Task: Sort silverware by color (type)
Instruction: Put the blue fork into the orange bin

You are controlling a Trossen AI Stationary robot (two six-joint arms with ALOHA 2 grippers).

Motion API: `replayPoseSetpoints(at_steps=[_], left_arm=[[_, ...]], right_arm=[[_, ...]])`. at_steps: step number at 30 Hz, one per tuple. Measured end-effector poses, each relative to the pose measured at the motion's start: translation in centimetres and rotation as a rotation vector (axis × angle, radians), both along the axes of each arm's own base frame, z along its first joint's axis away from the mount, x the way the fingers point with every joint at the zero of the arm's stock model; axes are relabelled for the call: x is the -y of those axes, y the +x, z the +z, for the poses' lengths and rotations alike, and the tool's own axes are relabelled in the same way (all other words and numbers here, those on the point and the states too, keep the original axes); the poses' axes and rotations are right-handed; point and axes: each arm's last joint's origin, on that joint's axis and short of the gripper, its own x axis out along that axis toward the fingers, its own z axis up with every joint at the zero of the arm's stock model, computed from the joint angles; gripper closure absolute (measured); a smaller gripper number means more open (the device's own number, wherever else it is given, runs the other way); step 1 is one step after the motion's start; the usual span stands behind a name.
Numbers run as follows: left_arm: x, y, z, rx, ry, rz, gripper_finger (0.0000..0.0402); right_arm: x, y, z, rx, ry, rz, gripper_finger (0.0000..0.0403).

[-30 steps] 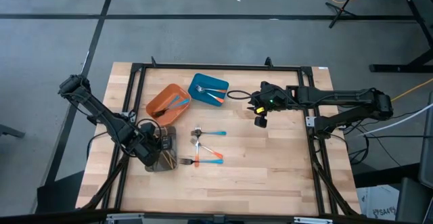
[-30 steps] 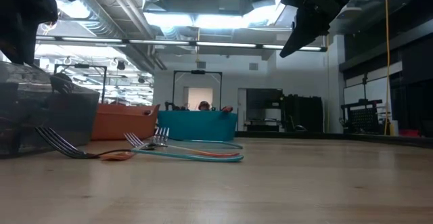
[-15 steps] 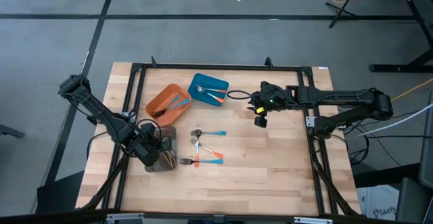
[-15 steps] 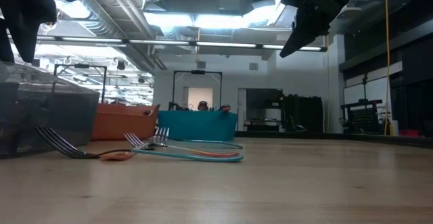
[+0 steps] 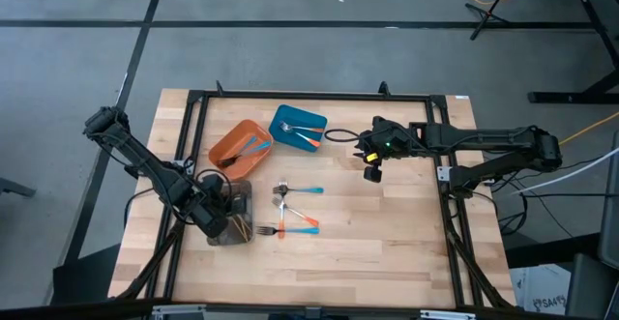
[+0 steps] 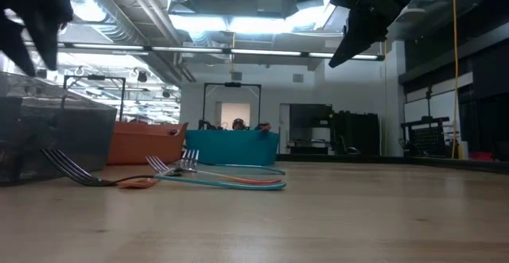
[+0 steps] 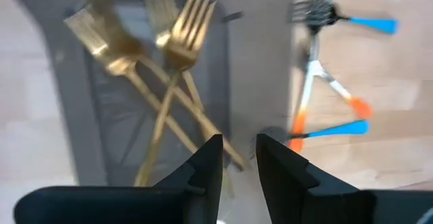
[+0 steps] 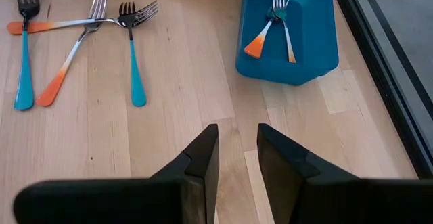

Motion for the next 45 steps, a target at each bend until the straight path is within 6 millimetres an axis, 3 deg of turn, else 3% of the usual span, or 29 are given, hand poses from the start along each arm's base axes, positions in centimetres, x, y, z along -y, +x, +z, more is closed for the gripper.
replayPoseSetpoints(at_steps=[12,18,28,35,45], left_arm=[[0.6,1.5,0.8,0.205,0.1,-0.123,0.0317],[0.9,2.1,1.2,0.272,0.19,-0.249,0.0317],[0.6,3.4,2.0,0.338,0.429,-0.464,0.0317],[-1.1,4.4,2.1,0.266,0.581,-0.577,0.0317],[-3.6,5.6,2.2,0.15,0.774,-0.73,0.0317]], right_arm=[[0.0,0.0,0.0,0.003,0.004,-0.002,0.0311],[-0.3,0.2,0.2,0.037,0.084,0.075,0.0311],[-0.5,3.3,0.4,0.241,0.172,0.218,0.0311],[-0.3,6.7,-2.3,0.276,0.18,0.24,0.0311],[-0.2,10.5,-8.5,0.21,0.252,0.297,0.0311]])
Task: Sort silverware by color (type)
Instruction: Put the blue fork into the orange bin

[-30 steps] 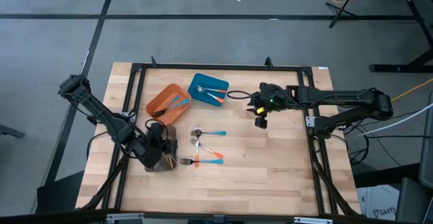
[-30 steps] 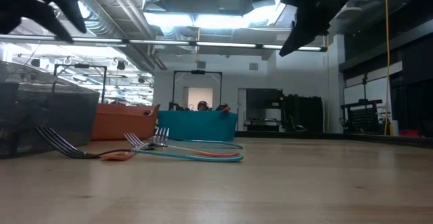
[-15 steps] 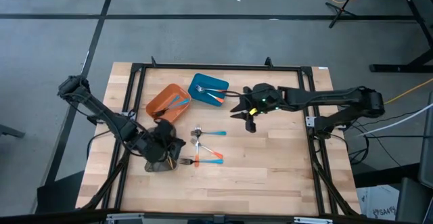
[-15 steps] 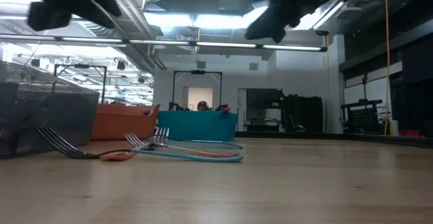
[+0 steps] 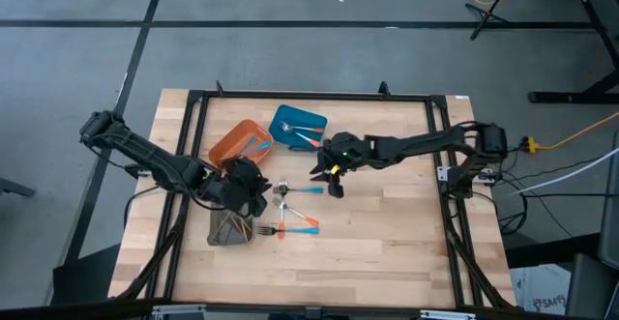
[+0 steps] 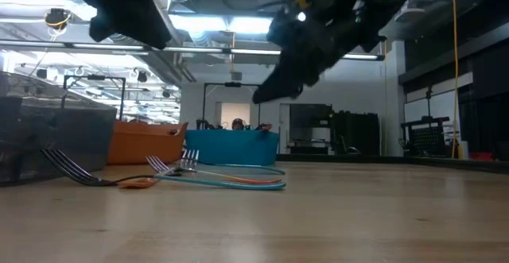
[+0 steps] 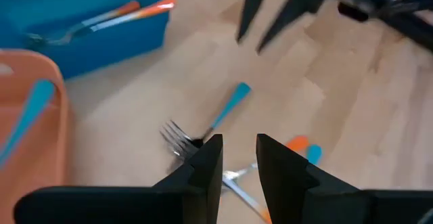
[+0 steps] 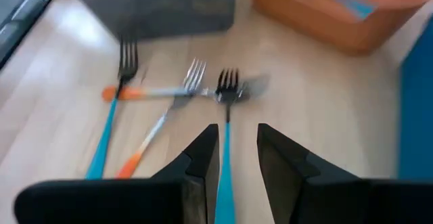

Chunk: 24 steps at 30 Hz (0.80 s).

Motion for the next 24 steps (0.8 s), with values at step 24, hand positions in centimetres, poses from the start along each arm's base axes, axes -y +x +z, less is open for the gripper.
replayPoseSetpoints(at_steps=[24], left_arm=[[-3.0,4.6,-0.1,0.015,0.329,-0.198,0.0317]], right_arm=[[-2.2,0.9,-3.3,-0.092,-0.039,0.023,0.0311]])
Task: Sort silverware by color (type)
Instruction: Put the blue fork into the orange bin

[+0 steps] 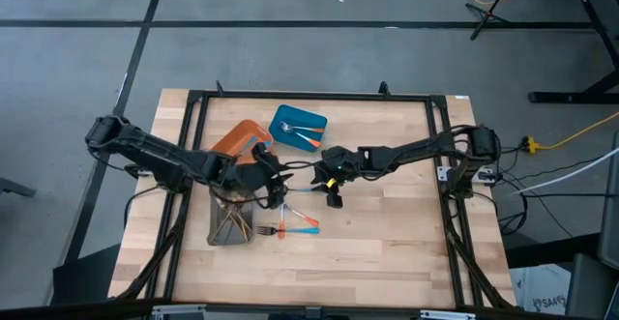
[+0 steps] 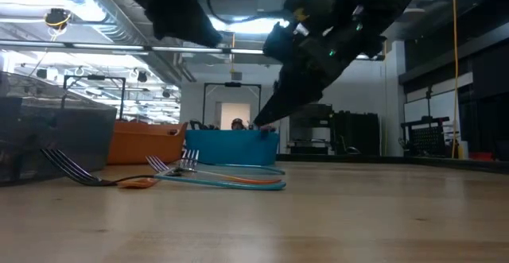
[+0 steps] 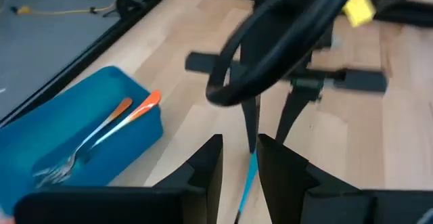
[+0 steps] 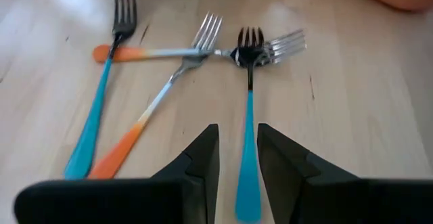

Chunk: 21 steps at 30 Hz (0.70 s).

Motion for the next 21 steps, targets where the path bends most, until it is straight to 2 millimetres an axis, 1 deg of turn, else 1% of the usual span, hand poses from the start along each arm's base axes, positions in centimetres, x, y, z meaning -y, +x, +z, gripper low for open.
replayPoseSetpoints(at_steps=[6,10,12,17,21], left_arm=[[-1.7,2.1,-1.8,-0.052,-0.005,-0.092,0.0317],[-3.1,3.2,-3.4,-0.113,-0.005,-0.123,0.0317],[-3.8,3.7,-4.5,-0.151,-0.013,-0.132,0.0317],[-5.1,4.9,-7.5,-0.237,-0.089,-0.169,0.0317],[-5.7,5.5,-9.9,-0.302,-0.154,-0.206,0.0317]], right_arm=[[0.1,-2.2,3.7,-0.022,-0.046,-0.052,0.0311],[0.1,-3.9,6.2,-0.011,-0.053,-0.059,0.0311],[0.1,-4.7,7.2,-0.005,-0.052,-0.059,0.0311],[0.0,-5.8,8.9,0.029,-0.05,-0.06,0.0311],[0.1,-5.9,9.2,0.041,-0.05,-0.061,0.0311]])
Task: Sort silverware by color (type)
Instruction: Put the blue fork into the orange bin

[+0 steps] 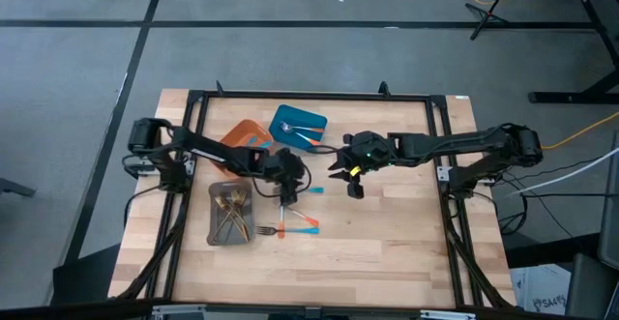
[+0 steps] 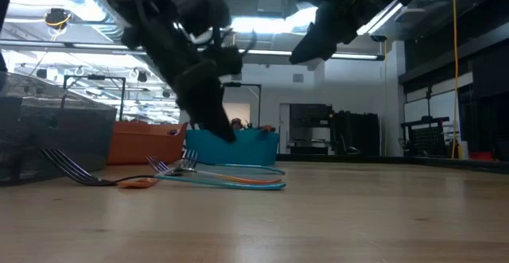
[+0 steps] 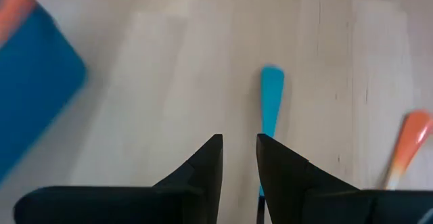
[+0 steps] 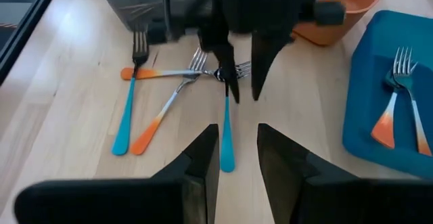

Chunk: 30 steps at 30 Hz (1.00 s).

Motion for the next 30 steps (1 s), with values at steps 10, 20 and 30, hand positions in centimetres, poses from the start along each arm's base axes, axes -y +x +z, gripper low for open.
replayPoseSetpoints(at_steps=[10,20,30], left_arm=[[0.1,0.3,-2.0,-0.062,-0.072,-0.05,0.0317],[0.3,0.2,-3.2,-0.122,-0.077,-0.056,0.0317],[0.5,0.2,-3.7,-0.144,-0.062,-0.052,0.0331]], right_arm=[[0.0,-0.1,-0.1,-0.009,0.001,-0.001,0.0311],[0.0,-0.1,-0.1,-0.02,0.002,-0.001,0.0311],[0.0,-0.1,-0.1,-0.02,0.002,-0.002,0.0311]])
